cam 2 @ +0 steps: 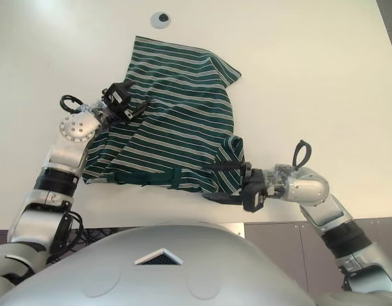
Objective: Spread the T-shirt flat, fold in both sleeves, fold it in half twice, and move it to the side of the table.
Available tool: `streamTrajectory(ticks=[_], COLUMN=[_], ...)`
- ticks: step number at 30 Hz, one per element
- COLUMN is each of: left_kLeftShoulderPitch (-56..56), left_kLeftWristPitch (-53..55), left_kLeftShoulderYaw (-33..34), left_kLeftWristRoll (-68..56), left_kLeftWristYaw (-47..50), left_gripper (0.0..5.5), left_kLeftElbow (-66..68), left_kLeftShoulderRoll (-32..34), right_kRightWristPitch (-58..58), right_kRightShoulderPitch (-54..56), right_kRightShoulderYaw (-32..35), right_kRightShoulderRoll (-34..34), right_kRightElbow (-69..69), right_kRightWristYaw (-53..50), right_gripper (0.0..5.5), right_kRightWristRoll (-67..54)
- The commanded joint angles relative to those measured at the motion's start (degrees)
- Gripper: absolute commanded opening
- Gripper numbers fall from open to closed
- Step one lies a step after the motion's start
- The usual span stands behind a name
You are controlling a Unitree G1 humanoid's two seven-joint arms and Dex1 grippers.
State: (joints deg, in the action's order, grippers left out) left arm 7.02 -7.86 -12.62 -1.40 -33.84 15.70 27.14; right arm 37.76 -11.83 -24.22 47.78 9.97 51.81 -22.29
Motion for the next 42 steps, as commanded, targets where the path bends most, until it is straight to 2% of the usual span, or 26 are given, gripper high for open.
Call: streamTrajectory(ticks=[1,7,11,17,24,31,34,37,42], left_kLeftShoulderPitch=[-3.1,-11.5,-22.2,-30.3,-35.6,-41.4,-40.2,-39.0,-41.2], left_kLeftWristPitch=[0.0,-1.7,-6.4,-11.5,-15.2,-15.5,-14.6,-11.3,-5.9], left_kLeftShoulderYaw=[4.0,6.4,5.1,3.2,1.5,-0.5,1.7,6.2,12.4], left_kLeftWristRoll=[-3.9,-4.4,-5.9,-2.2,-2.8,-4.0,-8.7,-18.1,-28.4], left_kLeftWristYaw=[-2.6,-9.2,-17.9,-22.2,-23.4,-26.2,-24.2,-22.2,-23.4], left_gripper=[2.98,2.98,2.98,2.98,2.98,2.98,2.98,2.98,2.98], left_kLeftElbow=[-11.7,-22.5,-25.2,-21.5,-20.3,-21.9,-26.0,-33.8,-41.6], left_kLeftShoulderRoll=[2.4,9.9,15.7,19.9,20.8,24.9,23.5,21.9,23.1], right_kRightWristPitch=[-8.7,-12.4,-11.5,-9.5,-7.1,-7.0,-6.7,-10.0,-14.4], right_kRightShoulderPitch=[1.5,3.7,4.9,2.6,-0.7,2.7,2.1,0.2,-1.4], right_kRightShoulderYaw=[3.0,4.3,3.3,1.9,0.9,4.2,5.2,7.5,10.7], right_kRightShoulderRoll=[-1.9,-5.8,-7.1,-6.3,-4.8,-5.2,-4.2,-2.2,0.3], right_kRightElbow=[-0.8,-5.9,-9.6,-8.0,-4.6,-13.1,-12.8,-8.5,-8.4], right_kRightWristYaw=[-2.9,-8.4,-10.0,-5.2,1.1,-4.6,-3.4,1.8,7.4], right_gripper=[3.23,3.23,3.23,3.23,3.23,3.23,3.23,3.23,3.23], right_kRightWristRoll=[2.1,16.8,24.5,22.9,18.6,29.7,26.4,15.0,8.1])
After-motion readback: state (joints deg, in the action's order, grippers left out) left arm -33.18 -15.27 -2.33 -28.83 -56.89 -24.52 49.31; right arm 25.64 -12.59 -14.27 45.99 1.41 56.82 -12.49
